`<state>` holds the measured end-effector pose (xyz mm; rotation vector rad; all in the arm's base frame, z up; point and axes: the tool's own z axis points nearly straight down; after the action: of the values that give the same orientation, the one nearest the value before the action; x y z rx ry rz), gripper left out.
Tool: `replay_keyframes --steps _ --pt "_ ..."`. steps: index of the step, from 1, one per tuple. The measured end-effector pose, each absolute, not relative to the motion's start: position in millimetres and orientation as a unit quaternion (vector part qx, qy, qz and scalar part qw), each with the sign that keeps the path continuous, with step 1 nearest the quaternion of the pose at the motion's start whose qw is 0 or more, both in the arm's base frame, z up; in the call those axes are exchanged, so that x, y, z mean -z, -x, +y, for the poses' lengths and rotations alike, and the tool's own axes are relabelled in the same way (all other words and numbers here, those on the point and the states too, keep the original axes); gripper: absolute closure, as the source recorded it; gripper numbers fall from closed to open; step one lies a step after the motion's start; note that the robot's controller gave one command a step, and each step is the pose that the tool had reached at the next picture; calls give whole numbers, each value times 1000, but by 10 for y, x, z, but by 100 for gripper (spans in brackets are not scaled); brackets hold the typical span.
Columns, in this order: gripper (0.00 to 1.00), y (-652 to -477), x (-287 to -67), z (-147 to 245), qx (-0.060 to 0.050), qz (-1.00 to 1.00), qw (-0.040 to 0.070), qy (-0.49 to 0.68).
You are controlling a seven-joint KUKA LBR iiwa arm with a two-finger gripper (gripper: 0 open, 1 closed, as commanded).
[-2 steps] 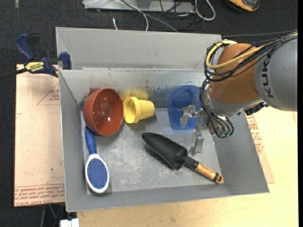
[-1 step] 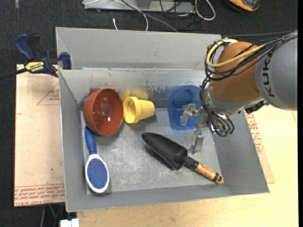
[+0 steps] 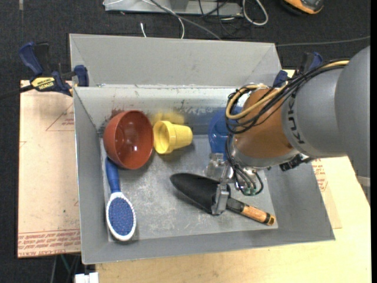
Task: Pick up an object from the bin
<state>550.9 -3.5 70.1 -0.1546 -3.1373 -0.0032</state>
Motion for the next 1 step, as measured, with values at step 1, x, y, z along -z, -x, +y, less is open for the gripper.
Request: replay_keyframes --steps 1 --pt "0 -5337 -1422 237 2 -976 -8 216"
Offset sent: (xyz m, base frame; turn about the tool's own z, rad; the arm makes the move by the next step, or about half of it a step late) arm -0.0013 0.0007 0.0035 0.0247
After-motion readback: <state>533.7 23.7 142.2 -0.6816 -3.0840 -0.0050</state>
